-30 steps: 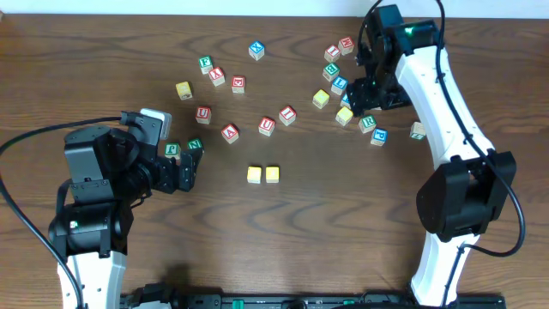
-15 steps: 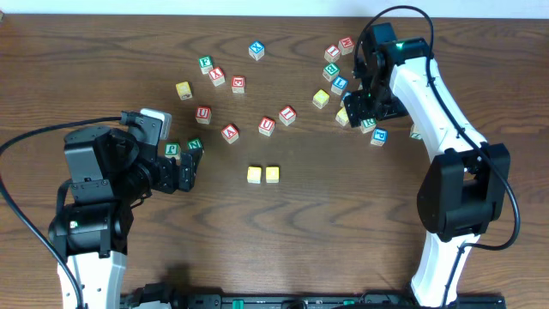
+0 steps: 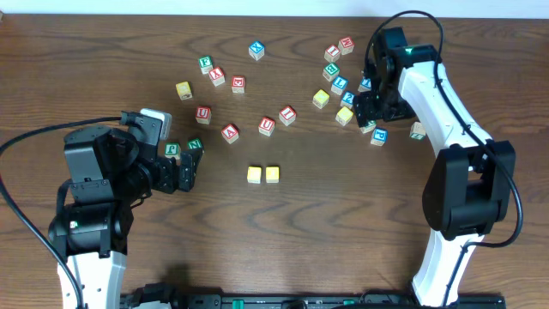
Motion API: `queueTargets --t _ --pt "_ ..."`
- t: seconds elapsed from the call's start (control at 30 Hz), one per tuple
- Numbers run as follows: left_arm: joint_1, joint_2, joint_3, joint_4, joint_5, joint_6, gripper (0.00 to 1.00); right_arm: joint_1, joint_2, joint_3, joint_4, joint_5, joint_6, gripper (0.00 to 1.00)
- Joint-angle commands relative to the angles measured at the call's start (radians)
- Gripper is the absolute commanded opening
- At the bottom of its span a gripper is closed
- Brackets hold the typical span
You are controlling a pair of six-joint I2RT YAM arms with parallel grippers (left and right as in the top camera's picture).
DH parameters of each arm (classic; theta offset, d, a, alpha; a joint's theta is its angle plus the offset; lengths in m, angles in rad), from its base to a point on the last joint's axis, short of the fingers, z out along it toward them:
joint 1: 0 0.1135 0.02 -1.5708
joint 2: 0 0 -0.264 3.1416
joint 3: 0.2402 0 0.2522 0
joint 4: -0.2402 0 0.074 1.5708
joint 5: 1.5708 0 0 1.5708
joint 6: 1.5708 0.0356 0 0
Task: Spell out CORL
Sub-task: 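Lower the right gripper and close it on the R block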
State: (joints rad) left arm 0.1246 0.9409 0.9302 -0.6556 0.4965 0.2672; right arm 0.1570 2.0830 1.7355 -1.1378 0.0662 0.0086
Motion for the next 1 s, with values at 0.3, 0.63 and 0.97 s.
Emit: queueTargets --t 0.3,0.63,0.97 --pt "0.003 -0.001 0.024 -0.003 0.016 0.017 0.98 -0.011 0.002 -0.063 0.066 -0.056 -0.04 0.79" --pt "0.003 -0.001 0.024 -0.003 0.016 0.017 0.98 -0.01 0.064 -0.063 0.1 -0.077 -0.04 0.73" --pt "0.003 -0.001 0.024 -0.003 0.016 0.017 0.98 -0.002 0.064 -0.063 0.159 -0.077 -0.063 0.73"
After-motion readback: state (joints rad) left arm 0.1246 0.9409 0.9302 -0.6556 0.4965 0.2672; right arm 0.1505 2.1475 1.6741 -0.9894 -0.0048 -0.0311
